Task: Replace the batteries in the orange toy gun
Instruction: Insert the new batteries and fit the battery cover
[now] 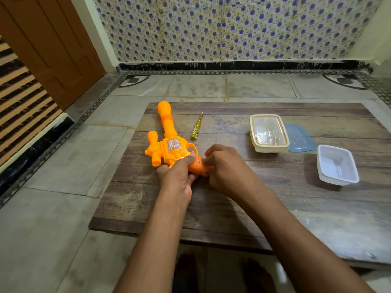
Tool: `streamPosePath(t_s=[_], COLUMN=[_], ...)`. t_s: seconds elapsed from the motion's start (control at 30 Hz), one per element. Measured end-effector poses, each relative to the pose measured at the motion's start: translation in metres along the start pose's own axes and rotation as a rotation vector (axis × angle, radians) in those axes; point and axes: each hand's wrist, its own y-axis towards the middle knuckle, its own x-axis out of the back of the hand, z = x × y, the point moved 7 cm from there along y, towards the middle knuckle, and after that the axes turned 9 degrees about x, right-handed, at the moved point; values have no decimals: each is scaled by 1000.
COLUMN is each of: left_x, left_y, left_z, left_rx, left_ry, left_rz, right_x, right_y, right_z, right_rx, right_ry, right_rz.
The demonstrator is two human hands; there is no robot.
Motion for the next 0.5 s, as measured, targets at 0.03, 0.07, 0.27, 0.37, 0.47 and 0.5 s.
streamPosePath(t_s=[0.03,0.07,0.27,0.37,0.47,0.5], left_x=[0,-1,-2,-1,-1,-1], left_y=[0,-1,-3,0,0,0], left_z=[0,-1,-3,-1,0,0], left_rx=[-3,-6,-6,-4,3,4], left_ry=[4,11,26,-16,-32,-32], left_rz=[3,9,40,36,24,26], right_x=[0,0,2,5,8,9], right_y=[1,2,3,0,-7,-10], right_z=[-1,-2,-6,-15,-24,-27], right_rx=[-11,-22,-87,-98,-117,-124], right_ry=[6,14,66,160,273,317], right_rz=[-15,-23,-14,-44,-37,-49])
